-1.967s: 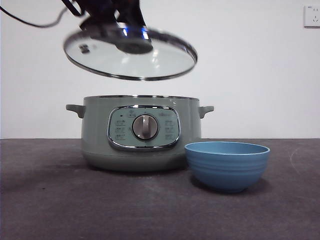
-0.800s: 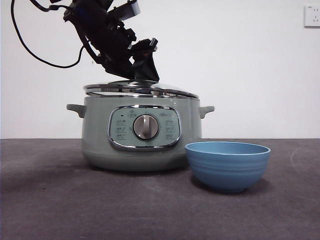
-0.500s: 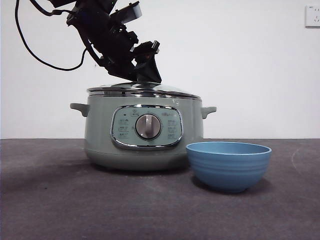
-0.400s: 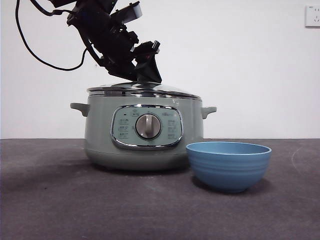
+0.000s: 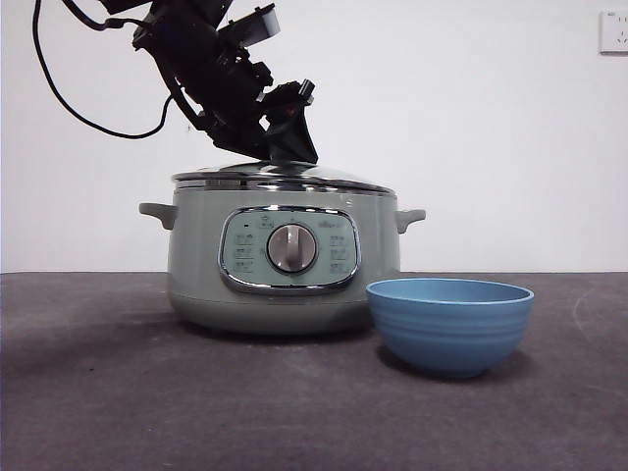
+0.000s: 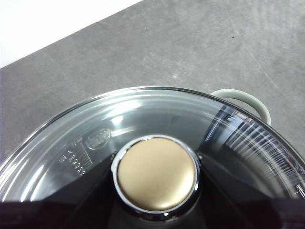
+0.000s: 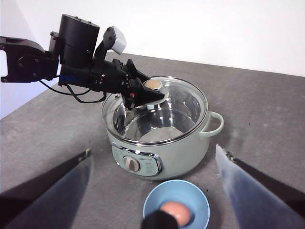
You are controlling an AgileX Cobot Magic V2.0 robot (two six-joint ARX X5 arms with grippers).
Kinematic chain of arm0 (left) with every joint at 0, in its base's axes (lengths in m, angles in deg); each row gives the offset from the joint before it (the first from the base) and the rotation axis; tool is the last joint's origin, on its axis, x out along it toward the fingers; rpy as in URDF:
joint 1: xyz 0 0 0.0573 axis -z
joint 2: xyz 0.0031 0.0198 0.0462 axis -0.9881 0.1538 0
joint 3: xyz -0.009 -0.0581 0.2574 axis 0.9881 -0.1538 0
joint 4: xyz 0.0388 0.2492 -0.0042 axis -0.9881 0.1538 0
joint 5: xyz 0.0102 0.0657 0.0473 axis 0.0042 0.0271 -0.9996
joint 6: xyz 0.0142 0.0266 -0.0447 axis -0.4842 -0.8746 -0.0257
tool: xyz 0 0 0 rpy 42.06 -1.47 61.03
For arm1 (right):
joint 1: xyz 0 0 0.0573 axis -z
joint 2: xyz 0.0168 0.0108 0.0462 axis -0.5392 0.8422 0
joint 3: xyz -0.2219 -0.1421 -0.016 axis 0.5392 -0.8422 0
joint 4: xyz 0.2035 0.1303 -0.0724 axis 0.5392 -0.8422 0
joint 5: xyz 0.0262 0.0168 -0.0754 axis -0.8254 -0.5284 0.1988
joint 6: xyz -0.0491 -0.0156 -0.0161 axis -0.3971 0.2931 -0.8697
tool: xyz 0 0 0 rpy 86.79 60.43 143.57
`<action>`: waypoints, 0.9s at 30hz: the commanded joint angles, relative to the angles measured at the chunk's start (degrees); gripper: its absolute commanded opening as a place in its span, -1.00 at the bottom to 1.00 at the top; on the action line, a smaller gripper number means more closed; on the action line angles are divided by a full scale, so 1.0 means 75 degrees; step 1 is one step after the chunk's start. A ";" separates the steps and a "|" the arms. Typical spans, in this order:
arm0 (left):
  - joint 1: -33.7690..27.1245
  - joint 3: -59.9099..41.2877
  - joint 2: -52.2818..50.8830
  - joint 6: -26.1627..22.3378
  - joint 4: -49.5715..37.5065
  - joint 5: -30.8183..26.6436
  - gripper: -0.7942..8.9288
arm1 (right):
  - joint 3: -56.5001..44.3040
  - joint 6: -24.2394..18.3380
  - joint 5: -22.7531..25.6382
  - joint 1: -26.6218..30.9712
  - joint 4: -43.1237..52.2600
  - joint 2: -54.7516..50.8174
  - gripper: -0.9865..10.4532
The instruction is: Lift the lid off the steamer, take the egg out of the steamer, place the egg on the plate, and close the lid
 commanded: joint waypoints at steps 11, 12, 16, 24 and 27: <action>0.0029 -0.0137 0.0469 -0.0079 0.1521 -0.0006 -0.84 | -0.0003 0.0070 -0.0006 -0.0012 0.0000 -0.0020 -0.06; 0.0029 -0.0137 0.0469 -0.0079 0.1661 -0.0006 -0.84 | -0.0003 0.0070 -0.0006 -0.0012 0.0003 -0.0020 -0.06; 0.0032 -0.0137 0.0469 -0.0079 0.2057 -0.0003 -0.84 | -0.0003 0.0070 -0.0009 -0.0012 0.0003 -0.0020 -0.06; 0.0032 -0.0137 0.0452 -0.0076 0.1585 -0.0006 -0.85 | -0.0003 0.0073 -0.0012 -0.0012 -0.0012 -0.0020 -0.06; 0.0041 -0.0137 0.0411 -0.0052 0.1323 -0.0015 -0.85 | -0.0003 0.0073 -0.0009 -0.0012 -0.0012 -0.0020 -0.06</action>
